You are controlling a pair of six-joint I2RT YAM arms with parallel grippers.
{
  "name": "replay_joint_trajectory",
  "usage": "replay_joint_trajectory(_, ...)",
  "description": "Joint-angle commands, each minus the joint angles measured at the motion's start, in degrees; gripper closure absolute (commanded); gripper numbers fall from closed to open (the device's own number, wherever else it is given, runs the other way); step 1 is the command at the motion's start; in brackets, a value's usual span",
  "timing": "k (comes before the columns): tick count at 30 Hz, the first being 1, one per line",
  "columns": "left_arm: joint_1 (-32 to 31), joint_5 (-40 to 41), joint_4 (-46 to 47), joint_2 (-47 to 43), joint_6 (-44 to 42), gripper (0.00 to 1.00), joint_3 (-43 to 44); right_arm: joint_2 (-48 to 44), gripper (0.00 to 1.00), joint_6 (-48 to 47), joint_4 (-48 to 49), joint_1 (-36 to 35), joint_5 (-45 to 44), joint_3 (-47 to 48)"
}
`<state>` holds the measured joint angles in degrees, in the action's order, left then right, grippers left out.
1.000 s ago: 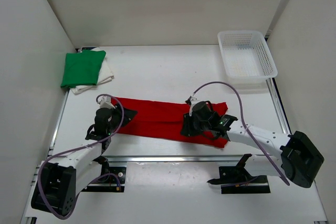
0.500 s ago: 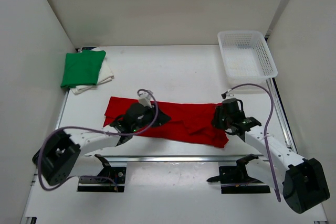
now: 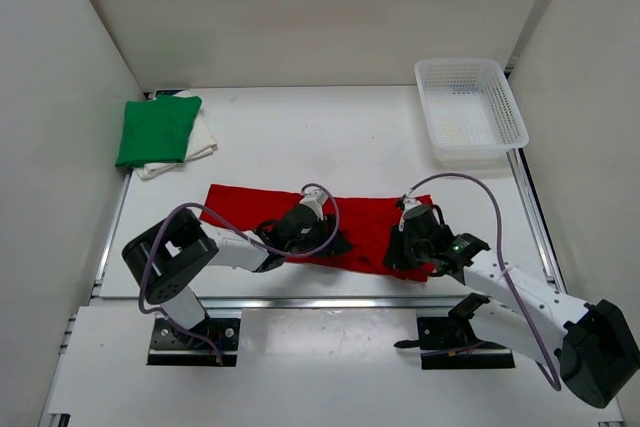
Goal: Fold and stack the t-shirts
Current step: Fold the other side of the tshirt into a rectangle
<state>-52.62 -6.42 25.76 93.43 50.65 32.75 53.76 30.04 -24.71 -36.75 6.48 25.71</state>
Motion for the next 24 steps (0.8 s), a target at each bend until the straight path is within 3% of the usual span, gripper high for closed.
replay_joint_trajectory(1, -2.0, -0.4, 3.1, 0.5, 1.1, 0.46, 2.8, -4.1, 0.90, -0.2, -1.2, 4.0, -0.2, 3.4)
replay_joint_trajectory(8, -2.8, 0.6, 3.4, 3.9, 3.0, 0.51, 4.3, -6.0, 0.85, -3.9, 7.3, 22.8, 5.3, 2.1)
replay_joint_trajectory(11, -2.3, 1.8, 3.1, 4.1, 3.3, 0.56, 4.7, -3.6, 0.86, -2.7, 11.9, 23.1, 8.3, 1.1)
replay_joint_trajectory(16, -2.8, 1.2, 1.6, 6.5, 3.6, 0.69, 7.4, -3.2, 0.85, -1.9, 14.3, 19.7, 5.2, 1.1)
replay_joint_trajectory(20, -3.2, 0.3, 2.4, 8.1, 4.9, 0.69, 7.2, -3.8, 0.84, -1.8, 14.8, 21.8, 6.6, 0.0)
replay_joint_trajectory(24, -2.6, 1.3, 1.0, 6.6, 4.8, 0.60, 6.6, -4.7, 0.85, -2.4, 14.4, 22.8, 7.1, -0.2)
